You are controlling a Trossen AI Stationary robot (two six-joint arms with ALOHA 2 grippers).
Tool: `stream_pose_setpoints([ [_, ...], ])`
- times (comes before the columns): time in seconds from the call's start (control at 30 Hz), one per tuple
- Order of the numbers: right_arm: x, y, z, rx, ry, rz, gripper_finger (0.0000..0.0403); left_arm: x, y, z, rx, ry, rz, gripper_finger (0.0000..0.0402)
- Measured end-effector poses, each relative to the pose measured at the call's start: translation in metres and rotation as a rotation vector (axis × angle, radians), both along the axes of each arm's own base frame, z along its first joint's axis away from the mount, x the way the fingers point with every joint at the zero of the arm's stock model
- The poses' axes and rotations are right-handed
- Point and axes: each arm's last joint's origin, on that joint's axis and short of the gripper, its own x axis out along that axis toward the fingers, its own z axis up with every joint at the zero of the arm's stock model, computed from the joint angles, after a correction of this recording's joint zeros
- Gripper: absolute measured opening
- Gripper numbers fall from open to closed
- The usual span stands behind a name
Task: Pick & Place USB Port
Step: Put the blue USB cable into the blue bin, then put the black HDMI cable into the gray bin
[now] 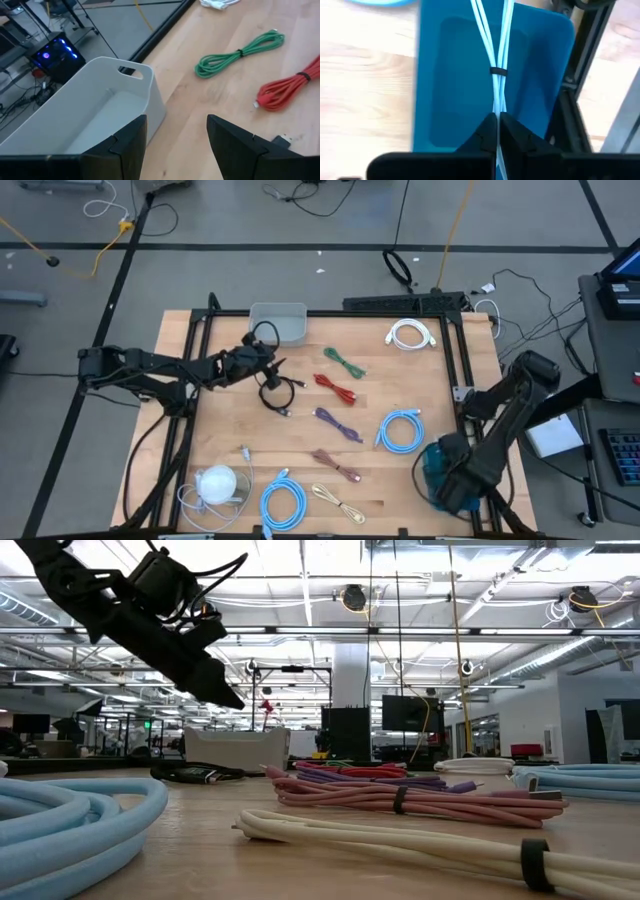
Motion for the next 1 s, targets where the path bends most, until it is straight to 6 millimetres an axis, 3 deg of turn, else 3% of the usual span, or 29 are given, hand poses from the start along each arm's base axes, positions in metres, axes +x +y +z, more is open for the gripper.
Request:
stream_pose_setpoints([
  [0.37,0.013,0.028,-0.011,0.042,0.065,-0.011,0.0000,0.000,0.000,0.000,-0.015,-0.004,-0.029,0.0209],
  [0.63,0.012,0.028,-0.012,0.027,0.078,-0.017,0.0001,0.001,-0.001,0.000,-0.021,-0.006,-0.042,0.0209],
  [1.0,0.011,0.022,-0.009,0.018,0.125,0.006,0.0112,0.000,-0.001,-0.001,-0.023,0.001,-0.042,0.0209],
])
